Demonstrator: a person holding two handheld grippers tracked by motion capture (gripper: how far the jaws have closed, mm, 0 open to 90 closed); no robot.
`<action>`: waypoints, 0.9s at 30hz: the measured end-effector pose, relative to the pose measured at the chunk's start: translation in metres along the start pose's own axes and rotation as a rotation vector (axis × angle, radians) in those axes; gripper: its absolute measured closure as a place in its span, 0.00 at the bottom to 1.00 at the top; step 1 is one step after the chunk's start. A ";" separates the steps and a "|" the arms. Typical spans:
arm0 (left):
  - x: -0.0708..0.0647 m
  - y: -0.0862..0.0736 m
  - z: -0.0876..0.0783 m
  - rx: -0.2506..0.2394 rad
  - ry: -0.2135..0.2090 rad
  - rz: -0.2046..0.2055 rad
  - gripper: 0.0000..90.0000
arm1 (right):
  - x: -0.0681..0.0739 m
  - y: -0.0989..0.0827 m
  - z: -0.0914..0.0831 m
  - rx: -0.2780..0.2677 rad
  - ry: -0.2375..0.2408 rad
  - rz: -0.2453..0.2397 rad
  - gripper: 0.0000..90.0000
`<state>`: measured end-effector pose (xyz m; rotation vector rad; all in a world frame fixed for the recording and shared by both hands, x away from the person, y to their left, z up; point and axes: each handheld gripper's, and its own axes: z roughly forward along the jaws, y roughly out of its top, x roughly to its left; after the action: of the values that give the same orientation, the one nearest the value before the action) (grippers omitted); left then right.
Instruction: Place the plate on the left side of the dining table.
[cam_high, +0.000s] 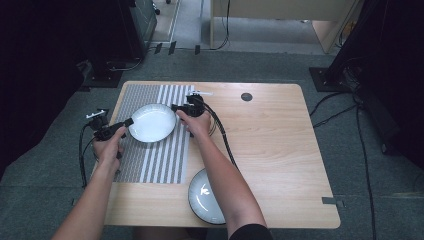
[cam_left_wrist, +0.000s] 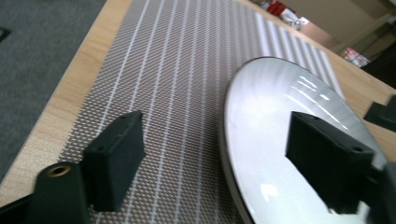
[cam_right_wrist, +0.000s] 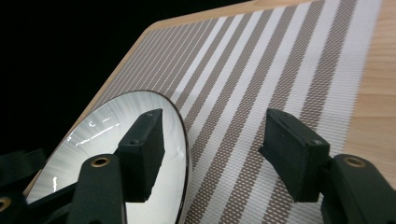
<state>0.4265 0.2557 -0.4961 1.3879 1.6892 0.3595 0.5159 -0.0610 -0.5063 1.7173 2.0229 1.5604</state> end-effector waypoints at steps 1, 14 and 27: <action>-0.002 -0.002 -0.004 -0.018 -0.014 0.028 0.19 | 0.000 0.000 -0.002 -0.004 -0.010 -0.003 0.43; -0.010 -0.034 -0.039 -0.011 0.000 0.168 0.14 | -0.008 -0.011 -0.028 0.031 0.003 -0.025 0.32; -0.015 -0.074 -0.071 0.018 0.010 0.231 0.14 | -0.007 -0.013 -0.053 0.071 0.038 -0.042 0.17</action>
<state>0.3241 0.2395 -0.5014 1.6015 1.5468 0.4828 0.4773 -0.0980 -0.4937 1.6701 2.1429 1.5377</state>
